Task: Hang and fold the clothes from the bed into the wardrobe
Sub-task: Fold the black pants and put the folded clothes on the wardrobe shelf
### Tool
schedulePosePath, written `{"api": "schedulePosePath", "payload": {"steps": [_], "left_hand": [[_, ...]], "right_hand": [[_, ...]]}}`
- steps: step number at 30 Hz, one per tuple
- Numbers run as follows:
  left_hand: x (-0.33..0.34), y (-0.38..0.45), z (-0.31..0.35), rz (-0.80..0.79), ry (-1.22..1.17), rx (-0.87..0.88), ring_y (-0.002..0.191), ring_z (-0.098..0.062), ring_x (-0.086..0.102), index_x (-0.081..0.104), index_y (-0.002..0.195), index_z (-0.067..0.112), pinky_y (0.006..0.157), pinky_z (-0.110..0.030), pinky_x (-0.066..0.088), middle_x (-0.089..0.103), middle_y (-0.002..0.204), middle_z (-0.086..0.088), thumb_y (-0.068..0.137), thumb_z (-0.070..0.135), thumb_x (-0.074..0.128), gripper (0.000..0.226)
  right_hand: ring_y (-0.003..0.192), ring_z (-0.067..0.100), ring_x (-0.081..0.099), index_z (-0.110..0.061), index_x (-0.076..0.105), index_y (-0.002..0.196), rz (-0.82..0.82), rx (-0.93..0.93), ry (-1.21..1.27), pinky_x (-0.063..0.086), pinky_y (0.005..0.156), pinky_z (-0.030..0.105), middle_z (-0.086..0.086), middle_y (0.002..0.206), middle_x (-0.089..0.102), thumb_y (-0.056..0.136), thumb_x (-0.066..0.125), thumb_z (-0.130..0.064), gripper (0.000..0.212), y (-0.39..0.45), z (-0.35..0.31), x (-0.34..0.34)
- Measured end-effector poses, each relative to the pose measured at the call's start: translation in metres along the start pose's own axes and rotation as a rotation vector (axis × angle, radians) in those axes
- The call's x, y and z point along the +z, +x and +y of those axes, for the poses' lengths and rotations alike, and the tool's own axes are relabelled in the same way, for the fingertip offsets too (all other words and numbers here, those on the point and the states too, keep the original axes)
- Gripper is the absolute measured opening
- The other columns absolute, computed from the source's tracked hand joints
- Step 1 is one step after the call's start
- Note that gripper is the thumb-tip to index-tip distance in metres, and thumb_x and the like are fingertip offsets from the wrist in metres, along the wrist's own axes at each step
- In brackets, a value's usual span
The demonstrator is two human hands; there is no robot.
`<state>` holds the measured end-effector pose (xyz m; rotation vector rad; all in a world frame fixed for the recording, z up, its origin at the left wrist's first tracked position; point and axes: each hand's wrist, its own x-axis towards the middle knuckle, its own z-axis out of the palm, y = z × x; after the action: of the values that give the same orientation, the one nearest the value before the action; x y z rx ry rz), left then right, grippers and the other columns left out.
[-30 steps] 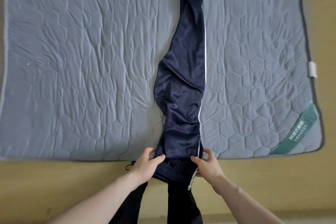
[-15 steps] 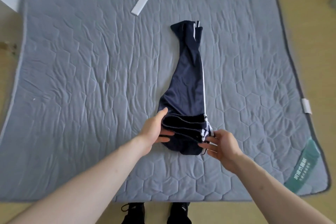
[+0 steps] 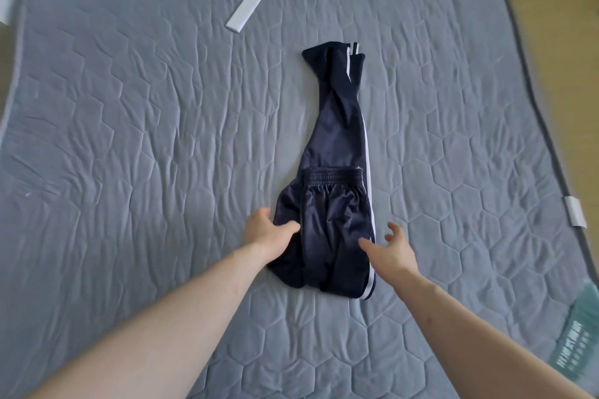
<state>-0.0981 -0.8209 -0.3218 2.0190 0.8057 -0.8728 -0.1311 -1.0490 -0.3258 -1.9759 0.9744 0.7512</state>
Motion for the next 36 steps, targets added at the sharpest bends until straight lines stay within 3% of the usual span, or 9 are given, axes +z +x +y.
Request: {"api": "schedulePosePath", "payload": {"steps": [2,4,8,11,14,18,21,29,36], "left_hand": [[0.011,0.008,-0.018,-0.048,-0.002,-0.098,0.134,-0.027,0.051,0.041,0.149,0.016,0.11,-0.038,0.043,0.047,0.151,-0.005,0.062,0.059,0.082,0.105],[0.022,0.016,-0.034,-0.095,-0.058,-0.162,0.121,-0.023,0.06,0.047,0.139,0.018,0.107,-0.042,0.049,0.056,0.14,-0.002,0.042,0.067,0.081,0.114],[0.035,0.022,-0.045,-0.135,-0.116,-0.196,0.112,-0.019,0.062,0.047,0.135,0.021,0.1,-0.041,0.054,0.06,0.127,0.005,0.045,0.067,0.088,0.109],[0.037,0.026,-0.047,-0.214,-0.143,-0.163,0.101,-0.011,0.063,0.06,0.113,0.027,0.093,-0.031,0.05,0.068,0.114,0.009,0.062,0.055,0.092,0.066],[0.04,0.028,-0.048,-0.271,-0.086,-0.129,0.106,-0.013,0.066,0.067,0.119,0.025,0.098,-0.032,0.052,0.072,0.117,0.009,0.047,0.066,0.094,0.088],[0.042,0.025,-0.048,-0.258,-0.166,-0.085,0.098,-0.012,0.061,0.062,0.108,0.022,0.089,-0.03,0.046,0.068,0.11,0.005,0.078,0.046,0.086,0.045],[0.043,0.018,-0.05,-0.272,-0.218,-0.064,0.1,-0.013,0.064,0.064,0.107,0.023,0.093,-0.031,0.048,0.071,0.111,0.004,0.09,0.038,0.077,0.026],[0.032,-0.055,-0.118,-0.38,-0.005,-0.146,0.102,-0.021,0.066,0.068,0.111,0.022,0.1,-0.037,0.051,0.072,0.11,0.001,0.095,0.038,0.069,0.023],[0.022,-0.148,-0.203,-0.594,0.026,-0.369,0.108,-0.022,0.069,0.065,0.123,0.024,0.102,-0.044,0.054,0.073,0.119,0.002,0.07,0.051,0.079,0.061]], "right_hand": [[0.141,0.028,0.048,-0.016,0.023,0.161,-0.014,0.038,-0.007,0.041,0.112,0.038,0.007,0.158,0.043,0.087,0.076,-0.043,0.095,0.007,0.012,0.008],[0.14,0.028,0.049,-0.014,0.022,0.161,-0.039,0.082,0.013,0.042,0.113,0.039,0.006,0.155,0.047,0.086,0.075,-0.048,0.098,0.013,0.021,0.019],[0.124,0.024,0.061,-0.014,0.039,0.152,-0.042,0.105,0.158,0.049,0.107,0.039,0.002,0.138,0.061,0.082,0.079,-0.048,0.088,0.023,0.035,0.037],[0.102,0.019,0.068,-0.016,0.057,0.127,-0.063,0.105,0.188,0.057,0.089,0.038,-0.001,0.115,0.069,0.079,0.081,-0.05,0.064,0.026,0.039,0.04],[0.092,0.017,0.071,-0.018,0.064,0.112,-0.139,0.102,0.26,0.055,0.07,0.03,-0.002,0.103,0.074,0.084,0.08,-0.043,0.041,0.023,0.037,0.037],[0.093,0.017,0.074,-0.024,0.07,0.108,-0.181,0.062,0.363,0.058,0.074,0.031,-0.004,0.101,0.077,0.09,0.077,-0.036,0.023,0.018,0.032,0.032],[0.094,0.017,0.074,-0.024,0.068,0.112,-0.198,0.043,0.41,0.059,0.078,0.033,-0.005,0.103,0.077,0.093,0.074,-0.029,0.02,0.01,0.03,0.032],[0.095,0.019,0.073,-0.023,0.062,0.109,-0.356,0.213,0.323,0.056,0.07,0.028,0.001,0.105,0.075,0.096,0.069,-0.02,0.015,-0.07,0.089,0.045],[0.096,0.028,0.076,-0.008,0.064,0.122,-0.48,0.484,0.304,0.062,0.085,0.042,0.01,0.106,0.078,0.093,0.071,-0.014,0.03,-0.172,0.165,0.051]]}}
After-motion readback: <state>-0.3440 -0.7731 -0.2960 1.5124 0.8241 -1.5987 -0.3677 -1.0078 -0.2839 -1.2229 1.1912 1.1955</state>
